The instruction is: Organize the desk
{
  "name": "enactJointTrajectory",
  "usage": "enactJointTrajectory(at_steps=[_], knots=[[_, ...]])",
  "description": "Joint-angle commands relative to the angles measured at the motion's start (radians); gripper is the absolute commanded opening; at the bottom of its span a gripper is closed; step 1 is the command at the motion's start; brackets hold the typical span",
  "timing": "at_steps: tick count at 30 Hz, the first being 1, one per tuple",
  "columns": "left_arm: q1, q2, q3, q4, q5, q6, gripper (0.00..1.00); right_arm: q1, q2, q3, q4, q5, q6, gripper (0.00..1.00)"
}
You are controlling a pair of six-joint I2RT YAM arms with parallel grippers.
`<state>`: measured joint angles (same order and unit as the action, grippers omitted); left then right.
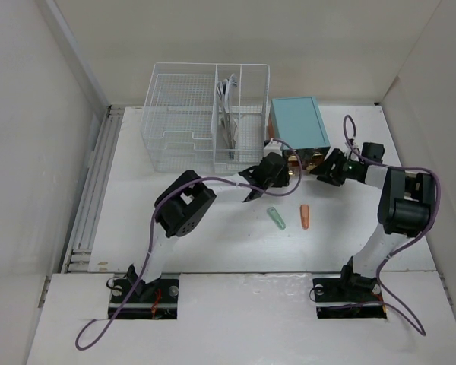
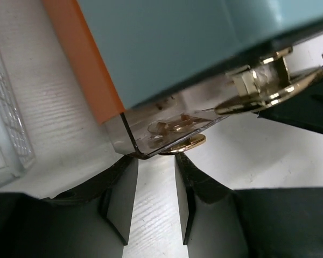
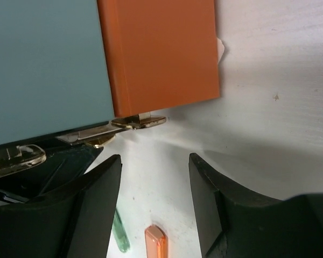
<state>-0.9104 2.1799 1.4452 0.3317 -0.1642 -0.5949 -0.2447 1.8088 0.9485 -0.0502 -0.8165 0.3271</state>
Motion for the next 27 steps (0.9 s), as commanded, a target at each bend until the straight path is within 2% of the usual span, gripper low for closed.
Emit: enactJointTrajectory(at_steps=[1,13,24,26,27], knots=[[0.018,-0.006,0.044,0.024,0.011,-0.013,0.31,0.01,0.007,-0.03,0.166,0.005,0.094,0.59],[0.047,0.023,0.081,0.013,0.031,-0.022,0.31,0.019,0.05,-0.116,0.51,-0.033,0.308,0.61],[0.065,0.041,0.115,0.003,0.04,-0.022,0.32,0.05,0.104,-0.103,0.653,0.008,0.389,0.61],[0.065,0.041,0.115,0.003,0.049,-0.022,0.32,0.05,0.104,-0.112,0.662,0.008,0.398,0.58],[0.065,0.031,0.101,0.003,0.049,-0.022,0.32,0.05,0.104,-0.122,0.671,0.019,0.398,0.53]])
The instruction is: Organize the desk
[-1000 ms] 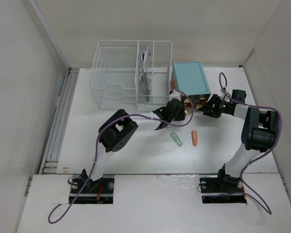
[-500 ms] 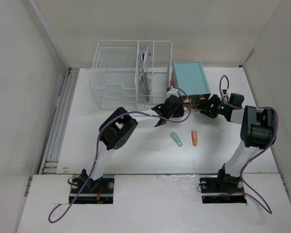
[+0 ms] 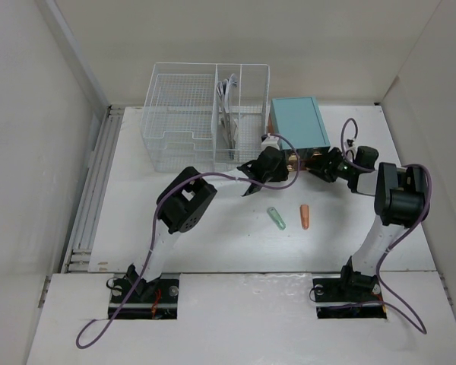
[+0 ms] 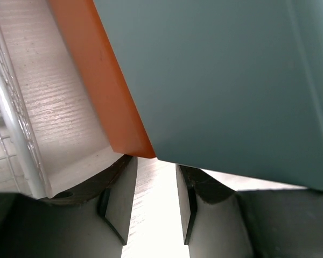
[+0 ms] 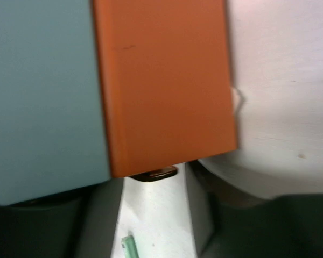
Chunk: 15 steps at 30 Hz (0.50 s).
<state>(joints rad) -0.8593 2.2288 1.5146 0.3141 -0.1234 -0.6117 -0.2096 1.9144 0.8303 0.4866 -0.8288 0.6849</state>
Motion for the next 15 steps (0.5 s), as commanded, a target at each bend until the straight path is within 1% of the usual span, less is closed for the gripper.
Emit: enactJointTrajectory(at_steps=[1,2,3,5,7,11,13,15], knots=[[0.014,-0.018,0.032,0.02,0.008,-0.005,0.32,0.015,-0.011,-0.003,0.135,0.031,0.041,0.48],[0.014,-0.03,0.013,0.029,0.008,-0.005,0.32,0.015,-0.011,-0.014,0.145,0.031,0.041,0.43],[0.014,-0.04,-0.013,0.043,0.008,-0.005,0.34,0.015,-0.023,-0.031,0.156,0.04,0.041,0.32],[0.014,-0.064,-0.039,0.054,0.008,-0.005,0.35,0.015,-0.046,-0.048,0.182,0.051,0.05,0.26],[0.003,-0.074,-0.063,0.065,0.008,-0.005,0.39,0.015,-0.058,-0.069,0.21,0.06,0.071,0.24],[-0.018,-0.129,-0.141,0.077,-0.001,-0.014,0.49,0.015,-0.095,-0.102,0.21,0.05,0.071,0.23],[-0.032,-0.17,-0.172,0.077,-0.013,-0.014,0.57,0.004,-0.117,-0.132,0.21,0.034,0.061,0.23],[-0.043,-0.202,-0.218,0.088,-0.013,-0.014,0.59,-0.005,-0.152,-0.143,0.16,0.007,0.036,0.23]])
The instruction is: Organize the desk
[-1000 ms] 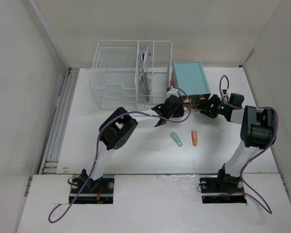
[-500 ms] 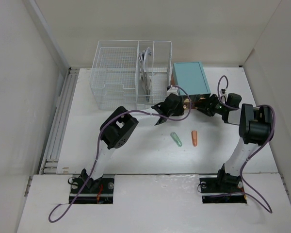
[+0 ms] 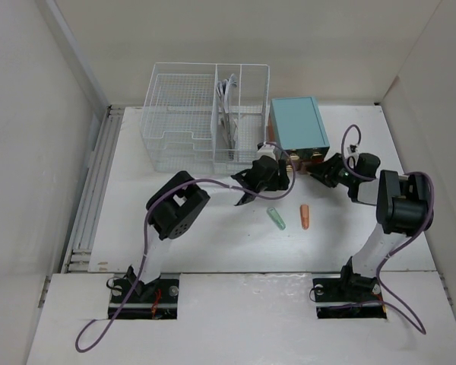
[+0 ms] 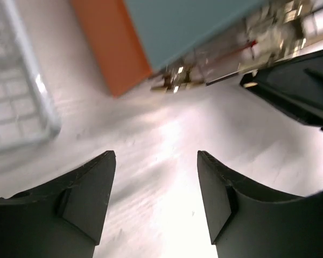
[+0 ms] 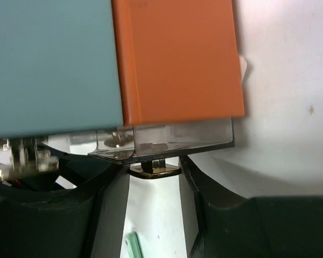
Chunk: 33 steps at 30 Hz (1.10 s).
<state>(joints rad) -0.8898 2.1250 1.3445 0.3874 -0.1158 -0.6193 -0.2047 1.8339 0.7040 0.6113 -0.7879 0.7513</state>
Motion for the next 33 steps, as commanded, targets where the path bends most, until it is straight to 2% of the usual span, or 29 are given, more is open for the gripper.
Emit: enactJointTrajectory(at_steps=[1,10,14,19,23,29,30,33], knots=[[-0.024,-0.131,-0.06,0.015,-0.031,-0.007,0.59,-0.01,-0.084,-0.03,0.003,-0.034,-0.077,0.23],[-0.104,-0.315,-0.146,-0.051,-0.093,0.013,0.6,-0.081,-0.183,-0.052,-0.463,-0.091,-0.394,0.23],[-0.141,-0.39,-0.186,-0.09,-0.116,0.013,0.6,-0.093,-0.196,-0.043,-0.603,-0.091,-0.52,0.24],[-0.15,-0.41,-0.2,-0.101,-0.107,0.013,0.61,-0.102,-0.156,-0.02,-0.631,-0.116,-0.556,0.24],[-0.15,-0.356,-0.18,-0.101,-0.096,0.013,0.61,-0.102,-0.148,-0.02,-0.64,-0.137,-0.557,0.24],[-0.15,-0.304,-0.148,-0.101,-0.087,0.013,0.6,-0.111,-0.159,0.024,-0.789,-0.137,-0.671,0.24],[-0.15,-0.304,-0.148,-0.101,-0.087,0.013,0.6,-0.111,-0.148,0.034,-0.818,-0.137,-0.693,0.25],[-0.159,-0.316,-0.157,-0.101,-0.087,0.013,0.6,-0.111,-0.119,0.061,-0.9,-0.149,-0.748,0.43]])
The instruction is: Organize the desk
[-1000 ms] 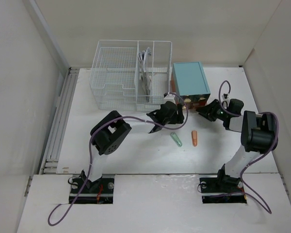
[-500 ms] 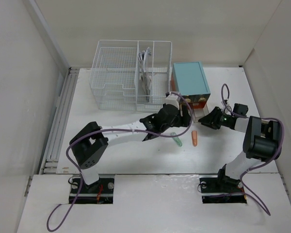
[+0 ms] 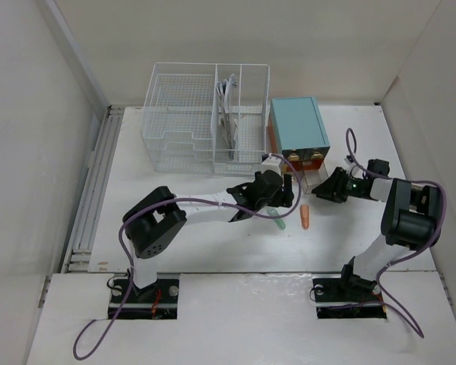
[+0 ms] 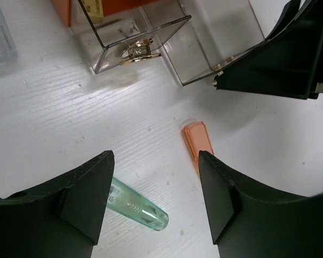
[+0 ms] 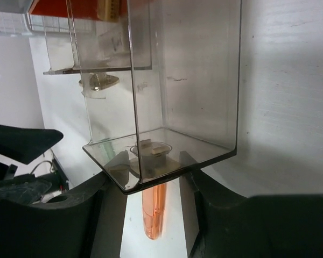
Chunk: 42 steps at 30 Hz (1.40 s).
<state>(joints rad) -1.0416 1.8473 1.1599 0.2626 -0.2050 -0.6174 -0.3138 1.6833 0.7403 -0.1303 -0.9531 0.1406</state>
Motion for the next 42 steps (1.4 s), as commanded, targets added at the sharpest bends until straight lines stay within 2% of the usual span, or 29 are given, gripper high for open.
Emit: enactJointTrajectory(at_steps=[1,5,9,15,22,23,24,25,26,27,30,32,33,34,35,36,37,38,39,40,42], knots=[[-0.008,-0.039,0.018,0.024,-0.007,0.011,0.6,-0.002,0.045,0.039,-0.181,-0.016,-0.151,0.49],[-0.017,-0.077,0.0,0.003,-0.019,0.021,0.6,-0.002,0.018,0.039,-0.215,-0.056,-0.185,0.58],[-0.017,-0.114,-0.02,-0.028,-0.039,0.021,0.6,-0.002,-0.004,0.059,-0.314,-0.101,-0.262,0.62],[-0.058,-0.183,-0.039,-0.083,-0.095,0.03,0.6,-0.011,0.006,0.157,-0.572,-0.191,-0.533,0.62],[-0.106,-0.217,-0.058,-0.149,-0.155,0.059,0.59,-0.011,-0.068,0.249,-0.924,-0.326,-0.849,0.59],[-0.106,-0.217,-0.058,-0.166,-0.155,0.059,0.59,-0.011,-0.068,0.266,-0.989,-0.34,-0.907,0.59],[-0.115,-0.217,-0.071,-0.177,-0.169,0.059,0.57,-0.011,-0.068,0.31,-1.056,-0.364,-1.064,0.58],[-0.115,-0.217,-0.071,-0.177,-0.183,0.044,0.56,-0.002,-0.053,0.335,-1.116,-0.365,-1.129,0.57],[-0.126,-0.217,-0.084,-0.19,-0.194,0.032,0.55,0.013,-0.044,0.364,-1.247,-0.377,-1.209,0.53],[-0.126,-0.191,-0.085,-0.203,-0.207,0.012,0.53,0.013,-0.043,0.392,-1.249,-0.389,-1.272,0.52],[-0.149,-0.152,-0.043,-0.319,-0.295,-0.12,0.47,0.045,-0.06,0.494,-1.249,-0.368,-1.279,0.5],[-0.175,-0.113,-0.01,-0.428,-0.345,-0.192,0.47,0.054,-0.114,0.557,-1.229,-0.352,-1.279,0.54],[-0.185,-0.097,0.029,-0.463,-0.362,-0.265,0.47,0.055,-0.141,0.571,-1.159,-0.328,-1.268,0.58],[-0.195,-0.068,0.046,-0.514,-0.363,-0.293,0.47,0.055,-0.178,0.571,-1.049,-0.296,-1.049,0.59],[-0.208,-0.051,0.061,-0.529,-0.363,-0.315,0.47,0.055,-0.229,0.545,-0.908,-0.245,-0.907,0.61],[-0.209,-0.033,0.098,-0.548,-0.363,-0.341,0.47,0.073,-0.36,0.512,-0.624,-0.093,-0.794,0.62],[-0.209,-0.011,0.119,-0.568,-0.363,-0.382,0.47,0.096,-0.437,0.469,-0.488,0.022,-0.697,0.62],[-0.209,0.028,0.141,-0.594,-0.363,-0.398,0.48,0.131,-0.511,0.387,-0.386,0.156,-0.599,0.64],[-0.218,0.047,0.159,-0.609,-0.363,-0.419,0.48,0.177,-0.637,0.351,-0.303,0.294,-0.575,0.66],[-0.218,0.062,0.197,-0.609,-0.363,-0.433,0.48,0.238,-0.687,0.317,-0.191,0.482,-0.561,0.75],[-0.218,0.107,0.233,-0.64,-0.363,-0.476,0.48,0.278,-0.772,0.278,-0.149,0.588,-0.529,0.81]])
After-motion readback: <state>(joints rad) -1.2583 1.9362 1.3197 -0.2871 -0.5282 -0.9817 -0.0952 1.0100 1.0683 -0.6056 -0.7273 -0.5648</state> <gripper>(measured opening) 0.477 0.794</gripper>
